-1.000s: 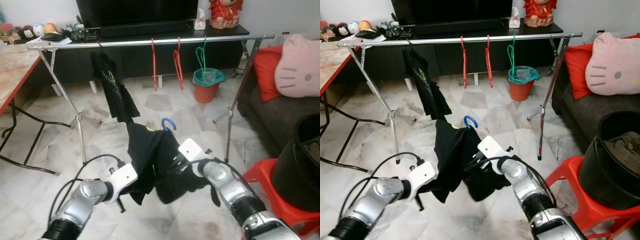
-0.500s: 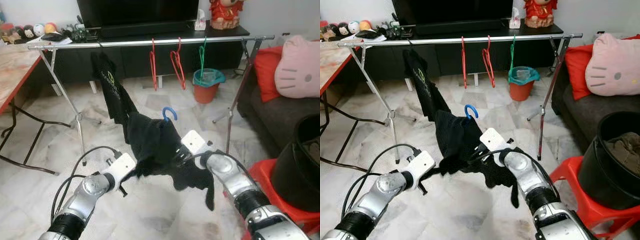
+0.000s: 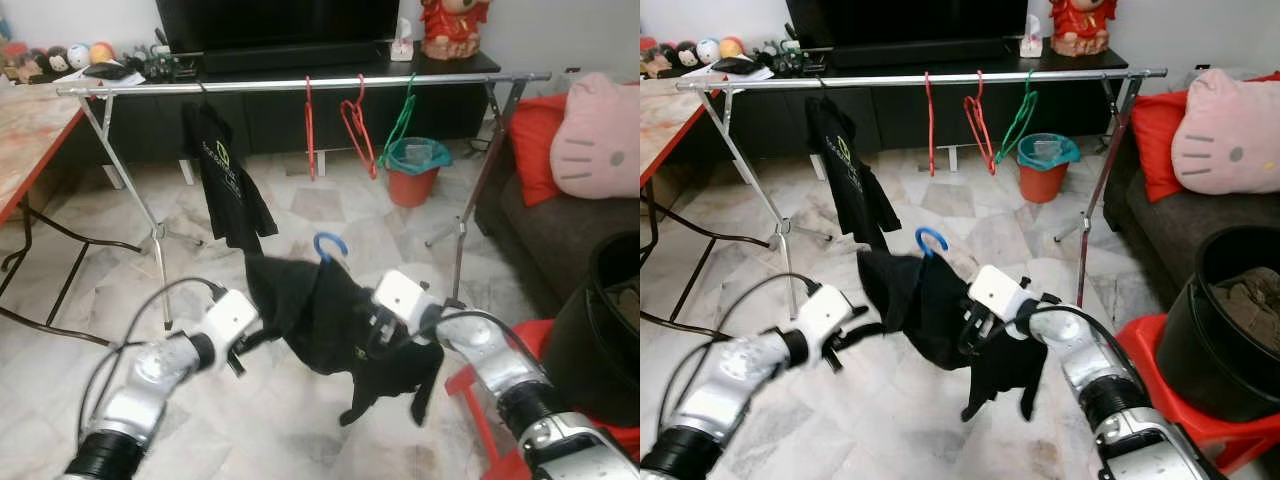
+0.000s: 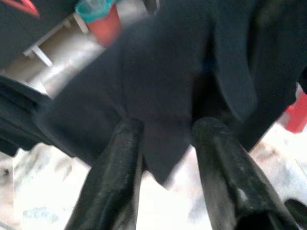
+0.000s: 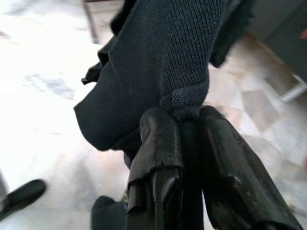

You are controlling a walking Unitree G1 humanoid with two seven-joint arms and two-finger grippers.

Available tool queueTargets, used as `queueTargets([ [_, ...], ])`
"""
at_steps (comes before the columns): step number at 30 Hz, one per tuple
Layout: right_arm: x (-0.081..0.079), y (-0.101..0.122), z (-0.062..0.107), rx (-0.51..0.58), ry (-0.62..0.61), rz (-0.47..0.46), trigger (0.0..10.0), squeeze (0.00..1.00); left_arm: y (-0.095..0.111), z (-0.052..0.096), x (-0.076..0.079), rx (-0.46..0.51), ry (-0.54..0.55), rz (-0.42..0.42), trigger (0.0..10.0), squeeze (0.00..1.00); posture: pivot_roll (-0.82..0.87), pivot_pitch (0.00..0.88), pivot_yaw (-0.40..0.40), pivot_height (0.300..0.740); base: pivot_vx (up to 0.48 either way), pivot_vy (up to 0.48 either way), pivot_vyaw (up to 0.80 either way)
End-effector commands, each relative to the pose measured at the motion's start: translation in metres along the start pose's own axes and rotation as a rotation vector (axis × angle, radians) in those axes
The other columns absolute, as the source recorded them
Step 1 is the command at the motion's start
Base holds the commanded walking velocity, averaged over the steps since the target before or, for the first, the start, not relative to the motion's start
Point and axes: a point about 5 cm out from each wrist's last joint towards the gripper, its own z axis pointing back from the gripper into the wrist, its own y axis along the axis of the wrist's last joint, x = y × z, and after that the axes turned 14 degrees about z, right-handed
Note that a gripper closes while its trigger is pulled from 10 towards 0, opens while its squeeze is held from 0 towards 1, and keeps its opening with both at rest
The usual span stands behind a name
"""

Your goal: Hang hanger

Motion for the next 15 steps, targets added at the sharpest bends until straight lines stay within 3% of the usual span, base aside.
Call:
queueTargets([
  [1,0.007,0.012,0.004,0.09,0.01,0.044,0.0,0.0,0.011,0.006,0.001,0.034,-0.053,0.008,10.0,1.0,-0.02,0.0,0.031,0.74,0.0,0.0,0.0],
  [7,0.004,0.007,0.012,0.099,0.066,0.069,0.0,0.0,0.025,0.014,0.009,0.068,-0.168,0.048,10.0,1.0,-0.02,0.0,0.03,0.74,0.0,0.0,0.0],
  [12,-0.001,0.007,0.017,0.144,0.123,0.069,0.0,0.0,0.012,0.016,0.016,0.013,-0.237,0.053,10.0,1.0,-0.02,0.0,0.035,0.74,0.0,0.0,0.0],
  [13,0.001,0.01,0.019,0.183,0.134,0.066,0.0,0.0,0.012,0.016,0.021,0.007,-0.305,0.116,10.0,1.0,-0.02,0.0,0.041,0.74,0.0,0.0,0.0],
  [15,0.002,0.012,0.02,0.198,0.13,0.065,0.0,0.0,0.012,0.017,0.023,0.01,-0.339,0.152,10.0,1.0,-0.02,0.0,0.043,0.74,0.0,0.0,0.0],
])
